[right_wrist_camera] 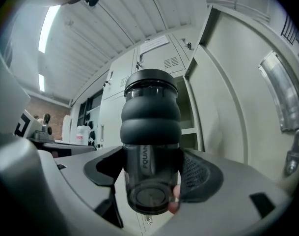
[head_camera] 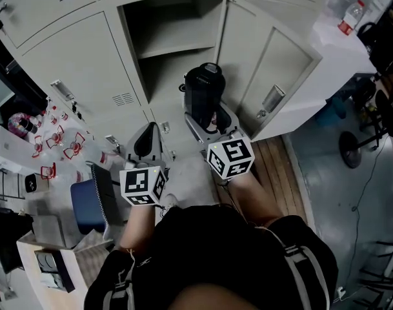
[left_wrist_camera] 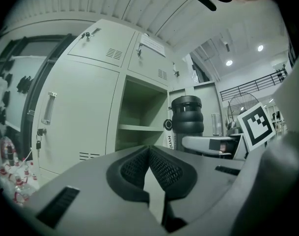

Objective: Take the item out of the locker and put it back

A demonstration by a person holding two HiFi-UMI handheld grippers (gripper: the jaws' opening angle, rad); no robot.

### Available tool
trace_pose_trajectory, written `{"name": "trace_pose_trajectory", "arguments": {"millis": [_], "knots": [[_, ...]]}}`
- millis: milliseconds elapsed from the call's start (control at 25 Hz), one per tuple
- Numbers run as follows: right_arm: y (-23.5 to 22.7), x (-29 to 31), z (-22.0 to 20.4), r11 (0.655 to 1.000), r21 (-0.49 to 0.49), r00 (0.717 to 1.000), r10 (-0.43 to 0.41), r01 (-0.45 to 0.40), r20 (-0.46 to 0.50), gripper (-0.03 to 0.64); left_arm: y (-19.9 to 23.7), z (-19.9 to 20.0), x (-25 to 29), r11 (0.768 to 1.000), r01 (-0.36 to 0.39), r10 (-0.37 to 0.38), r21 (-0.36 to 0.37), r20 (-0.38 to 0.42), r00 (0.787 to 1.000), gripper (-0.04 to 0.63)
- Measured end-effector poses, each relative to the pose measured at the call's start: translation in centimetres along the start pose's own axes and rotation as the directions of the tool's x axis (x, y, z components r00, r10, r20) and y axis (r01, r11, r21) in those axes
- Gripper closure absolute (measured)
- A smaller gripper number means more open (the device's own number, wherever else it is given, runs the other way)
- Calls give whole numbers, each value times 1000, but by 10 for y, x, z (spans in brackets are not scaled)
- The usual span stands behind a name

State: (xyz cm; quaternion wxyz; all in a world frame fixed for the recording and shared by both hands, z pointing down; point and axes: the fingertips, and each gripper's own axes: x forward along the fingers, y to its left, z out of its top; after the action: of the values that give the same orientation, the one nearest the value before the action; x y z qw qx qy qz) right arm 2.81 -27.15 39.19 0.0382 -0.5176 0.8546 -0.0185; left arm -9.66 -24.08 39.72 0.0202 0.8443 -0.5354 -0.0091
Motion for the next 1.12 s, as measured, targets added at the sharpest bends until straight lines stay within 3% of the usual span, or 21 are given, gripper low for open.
{"name": "trace_pose_trajectory", "arguments": {"millis": [800, 1120], "knots": [[-26, 117, -38, 999, 18, 998, -47, 47, -34, 250, 68, 2, -7, 996, -93, 93, 8, -1, 996, 583], [-35, 134, -67, 991, 117, 995, -59, 69, -82, 250, 86, -3, 3, 995, -98, 99, 14, -15, 995, 583]]}}
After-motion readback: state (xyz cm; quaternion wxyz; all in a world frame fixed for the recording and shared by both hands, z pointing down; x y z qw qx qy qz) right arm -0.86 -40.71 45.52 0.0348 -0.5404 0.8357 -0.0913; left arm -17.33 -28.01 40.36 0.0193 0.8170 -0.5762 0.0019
